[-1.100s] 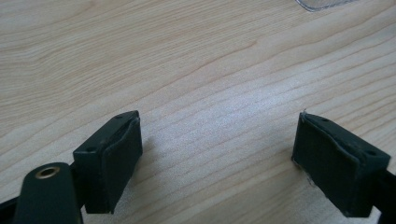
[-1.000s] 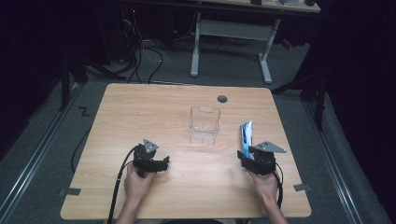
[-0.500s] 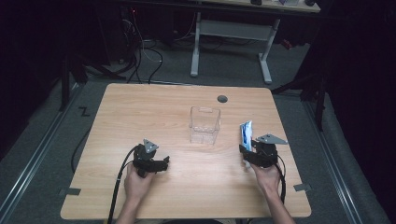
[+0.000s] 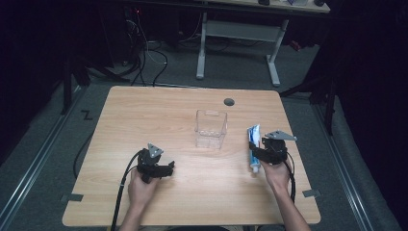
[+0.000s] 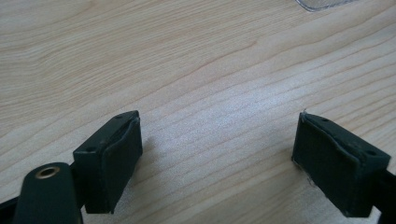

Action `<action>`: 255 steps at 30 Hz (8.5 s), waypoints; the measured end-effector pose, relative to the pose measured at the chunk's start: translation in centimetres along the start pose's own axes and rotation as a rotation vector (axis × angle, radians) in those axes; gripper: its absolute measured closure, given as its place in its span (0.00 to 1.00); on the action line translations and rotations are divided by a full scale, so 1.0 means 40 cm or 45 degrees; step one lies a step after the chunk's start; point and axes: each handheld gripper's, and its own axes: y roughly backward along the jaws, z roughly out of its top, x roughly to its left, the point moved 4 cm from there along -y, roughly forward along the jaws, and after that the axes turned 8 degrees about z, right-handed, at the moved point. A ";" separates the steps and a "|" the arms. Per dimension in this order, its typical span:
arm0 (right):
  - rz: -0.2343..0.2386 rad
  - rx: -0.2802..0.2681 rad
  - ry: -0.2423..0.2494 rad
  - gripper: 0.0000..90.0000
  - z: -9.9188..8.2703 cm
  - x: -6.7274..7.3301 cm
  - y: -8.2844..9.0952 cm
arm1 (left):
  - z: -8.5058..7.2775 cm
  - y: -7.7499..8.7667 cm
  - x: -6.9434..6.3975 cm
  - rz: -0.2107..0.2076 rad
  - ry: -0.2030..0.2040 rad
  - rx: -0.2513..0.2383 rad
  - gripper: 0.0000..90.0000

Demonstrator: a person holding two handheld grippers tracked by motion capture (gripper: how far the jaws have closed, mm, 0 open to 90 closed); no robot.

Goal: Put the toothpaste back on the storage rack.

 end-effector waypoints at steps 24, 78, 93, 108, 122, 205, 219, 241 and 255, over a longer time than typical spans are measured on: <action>0.009 0.243 -0.049 0.48 0.069 -0.046 -0.082 | 0.000 0.000 0.000 0.000 0.000 0.000 0.18; -0.188 0.617 -0.148 0.59 0.068 -0.109 -0.223 | 0.000 0.000 0.000 0.000 -0.001 0.000 0.18; -0.086 0.634 -0.177 0.69 0.062 -0.116 -0.232 | 0.000 0.000 0.000 0.000 0.000 0.000 0.18; 0.006 0.599 -0.101 0.79 0.085 -0.099 -0.197 | 0.000 0.000 0.000 0.000 0.000 0.000 0.18; 0.271 0.417 -0.109 0.80 0.132 -0.050 -0.116 | 0.000 0.000 0.000 0.000 0.000 0.000 0.18; 0.624 0.042 0.292 0.80 0.321 0.279 -0.029 | 0.000 0.000 -0.001 0.003 0.001 0.001 0.18; 0.638 0.007 0.270 0.80 0.348 0.287 -0.046 | 0.000 0.000 -0.001 0.003 0.000 0.001 0.18; 0.592 -0.079 0.242 0.80 0.427 0.294 -0.069 | 0.000 0.000 0.000 0.003 -0.002 0.004 0.18; 0.484 -0.152 0.173 0.80 0.448 0.246 -0.088 | 0.000 0.000 0.000 0.003 -0.001 0.003 0.18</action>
